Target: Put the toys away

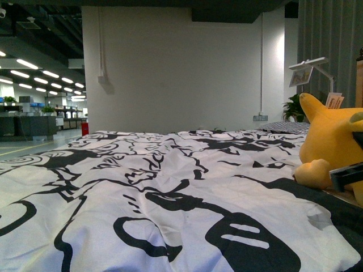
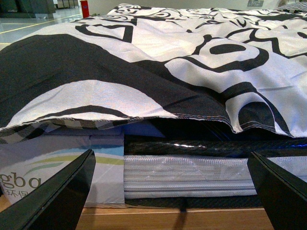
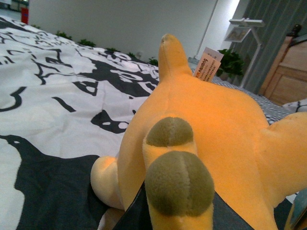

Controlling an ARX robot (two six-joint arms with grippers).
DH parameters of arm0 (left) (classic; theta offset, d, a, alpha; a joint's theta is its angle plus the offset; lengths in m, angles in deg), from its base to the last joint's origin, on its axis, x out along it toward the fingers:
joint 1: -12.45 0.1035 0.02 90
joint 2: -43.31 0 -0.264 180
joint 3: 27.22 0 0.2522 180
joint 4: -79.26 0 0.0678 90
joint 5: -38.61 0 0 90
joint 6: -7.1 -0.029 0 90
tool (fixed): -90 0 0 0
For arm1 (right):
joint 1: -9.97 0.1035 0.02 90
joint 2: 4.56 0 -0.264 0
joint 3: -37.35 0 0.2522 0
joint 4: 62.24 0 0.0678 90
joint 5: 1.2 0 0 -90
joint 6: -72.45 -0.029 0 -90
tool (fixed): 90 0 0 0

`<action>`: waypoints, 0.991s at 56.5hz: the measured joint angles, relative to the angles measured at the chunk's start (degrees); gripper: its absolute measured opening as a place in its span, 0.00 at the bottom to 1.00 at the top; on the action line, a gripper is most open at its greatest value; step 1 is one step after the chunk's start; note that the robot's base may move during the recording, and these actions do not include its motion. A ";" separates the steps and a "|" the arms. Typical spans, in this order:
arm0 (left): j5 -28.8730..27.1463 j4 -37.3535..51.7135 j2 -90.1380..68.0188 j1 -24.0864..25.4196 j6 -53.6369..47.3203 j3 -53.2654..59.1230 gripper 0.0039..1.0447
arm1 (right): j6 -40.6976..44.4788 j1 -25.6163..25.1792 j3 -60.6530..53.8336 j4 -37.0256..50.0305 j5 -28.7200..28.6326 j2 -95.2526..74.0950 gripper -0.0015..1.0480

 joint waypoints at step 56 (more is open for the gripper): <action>0.00 0.00 0.00 0.00 0.00 0.00 0.94 | -43.01 -34.77 -8.92 -28.98 -41.75 54.45 0.07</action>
